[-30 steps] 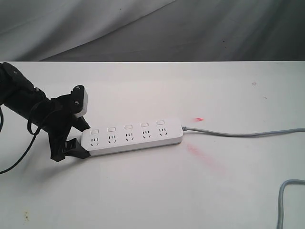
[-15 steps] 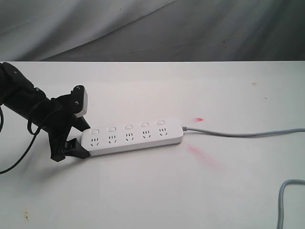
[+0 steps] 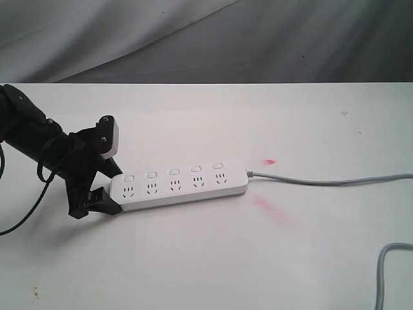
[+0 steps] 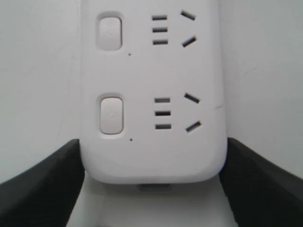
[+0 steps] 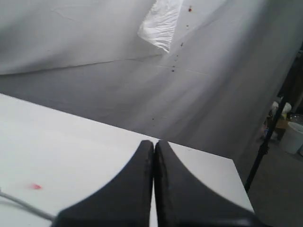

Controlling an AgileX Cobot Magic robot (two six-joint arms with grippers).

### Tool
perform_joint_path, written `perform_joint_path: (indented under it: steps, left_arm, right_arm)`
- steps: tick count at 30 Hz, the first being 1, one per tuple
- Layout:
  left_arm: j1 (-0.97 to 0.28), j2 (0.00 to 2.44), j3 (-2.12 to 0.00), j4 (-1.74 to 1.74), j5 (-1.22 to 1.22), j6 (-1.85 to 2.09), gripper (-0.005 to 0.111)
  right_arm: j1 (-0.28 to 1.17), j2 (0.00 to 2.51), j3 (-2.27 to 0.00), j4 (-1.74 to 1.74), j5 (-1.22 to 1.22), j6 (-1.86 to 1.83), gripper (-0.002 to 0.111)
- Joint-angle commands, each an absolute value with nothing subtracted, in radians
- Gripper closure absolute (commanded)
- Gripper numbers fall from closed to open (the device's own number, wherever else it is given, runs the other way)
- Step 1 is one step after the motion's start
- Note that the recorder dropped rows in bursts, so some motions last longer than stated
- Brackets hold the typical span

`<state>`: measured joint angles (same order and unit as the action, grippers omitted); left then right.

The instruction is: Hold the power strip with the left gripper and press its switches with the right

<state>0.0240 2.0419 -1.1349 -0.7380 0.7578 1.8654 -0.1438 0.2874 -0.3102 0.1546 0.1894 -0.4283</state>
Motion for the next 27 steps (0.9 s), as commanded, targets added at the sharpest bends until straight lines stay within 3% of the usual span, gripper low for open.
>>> perform_joint_path:
  steps: [1, 11, 27]
  left_arm:
    - [0.020, 2.048, -1.135, -0.732, 0.760, 1.858, 0.044]
    - [0.020, 2.048, -1.135, -0.732, 0.760, 1.858, 0.044]
    - [0.020, 2.048, -1.135, -0.732, 0.760, 1.858, 0.044]
  right_arm:
    - [-0.149, 0.229, -0.218, 0.000, 0.066, -0.213, 0.108]
    - [-0.149, 0.105, -0.027, 0.060, 0.061, -0.209, 0.108]
    - [-0.149, 0.086, 0.000, 0.060, 0.143, -0.209, 0.108]
